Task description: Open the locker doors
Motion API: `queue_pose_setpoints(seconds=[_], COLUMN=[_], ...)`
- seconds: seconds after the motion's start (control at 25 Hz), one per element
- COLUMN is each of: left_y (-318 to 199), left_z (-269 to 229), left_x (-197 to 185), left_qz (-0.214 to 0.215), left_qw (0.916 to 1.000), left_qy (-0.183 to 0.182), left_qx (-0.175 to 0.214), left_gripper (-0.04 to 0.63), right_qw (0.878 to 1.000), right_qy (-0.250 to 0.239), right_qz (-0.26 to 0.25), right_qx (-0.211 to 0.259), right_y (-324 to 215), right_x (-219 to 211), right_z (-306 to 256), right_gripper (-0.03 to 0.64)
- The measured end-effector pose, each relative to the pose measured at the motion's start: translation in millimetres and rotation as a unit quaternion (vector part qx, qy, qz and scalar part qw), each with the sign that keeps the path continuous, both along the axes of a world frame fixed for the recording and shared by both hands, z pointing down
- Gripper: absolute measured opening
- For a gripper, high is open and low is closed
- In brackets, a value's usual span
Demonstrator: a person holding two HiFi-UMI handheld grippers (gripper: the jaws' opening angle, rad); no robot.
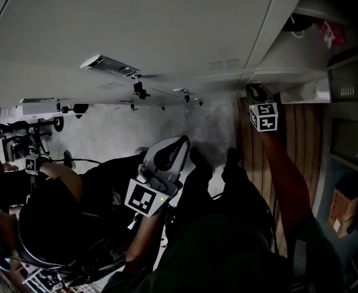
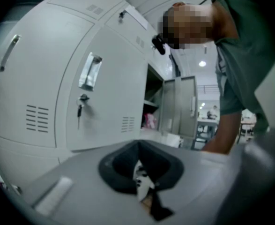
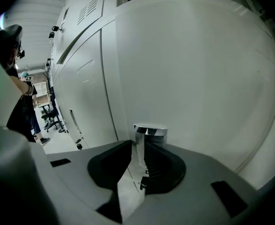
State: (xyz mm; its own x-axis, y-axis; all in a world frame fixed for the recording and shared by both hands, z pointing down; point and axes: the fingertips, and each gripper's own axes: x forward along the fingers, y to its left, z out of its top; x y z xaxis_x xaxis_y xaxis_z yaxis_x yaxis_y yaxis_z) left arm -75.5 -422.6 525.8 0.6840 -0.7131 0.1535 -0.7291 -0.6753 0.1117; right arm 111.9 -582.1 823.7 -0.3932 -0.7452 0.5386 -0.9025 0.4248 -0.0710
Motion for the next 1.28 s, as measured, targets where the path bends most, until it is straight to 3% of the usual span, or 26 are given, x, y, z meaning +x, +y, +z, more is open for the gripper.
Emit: queue_pose_setpoints(seconds=[0.24, 0.44, 0.6, 0.68, 0.76, 0.96, 1.28], left_y=[3.5, 10.3, 13.2, 14.3, 15.5, 19.3, 23.3], left_z=[-0.5, -3.2, -3.5, -2.9, -1.8, -1.2, -3.6], left_x=[-2.8, -0.3, 4.5, 7.1, 10.4, 17.9, 22.3], left_qz=[-0.003, 0.002, 0.007, 0.009, 0.012, 0.017, 0.017], left_qw=[1.0, 0.9999, 0.9999, 0.9999, 0.9998, 0.9998, 0.9998], left_qy=[0.006, 0.011, 0.014, 0.014, 0.013, 0.011, 0.008], left_qx=[-0.001, 0.0, 0.0, 0.0, 0.0, -0.001, -0.002], left_gripper=[0.0, 0.0, 0.0, 0.0, 0.0, 0.0, 0.0], right_qw=[1.0, 0.999, 0.997, 0.995, 0.993, 0.974, 0.971], right_qy=[0.012, 0.04, 0.058, 0.058, 0.052, 0.004, 0.019], right_qz=[-0.018, -0.027, 0.041, 0.071, 0.102, 0.224, 0.235], right_qx=[-0.005, -0.01, -0.017, -0.024, -0.03, -0.045, -0.052], right_y=[30.6, 87.2, 128.0, 142.2, 147.4, 125.9, 156.0], right_x=[4.2, 23.3, 48.9, 47.4, 40.6, 51.9, 83.5], right_z=[-0.2, -2.3, -4.3, -3.5, -4.0, -7.1, -12.0], right_gripper=[0.071, 0.071, 0.071, 0.176, 0.223, 0.227, 0.213])
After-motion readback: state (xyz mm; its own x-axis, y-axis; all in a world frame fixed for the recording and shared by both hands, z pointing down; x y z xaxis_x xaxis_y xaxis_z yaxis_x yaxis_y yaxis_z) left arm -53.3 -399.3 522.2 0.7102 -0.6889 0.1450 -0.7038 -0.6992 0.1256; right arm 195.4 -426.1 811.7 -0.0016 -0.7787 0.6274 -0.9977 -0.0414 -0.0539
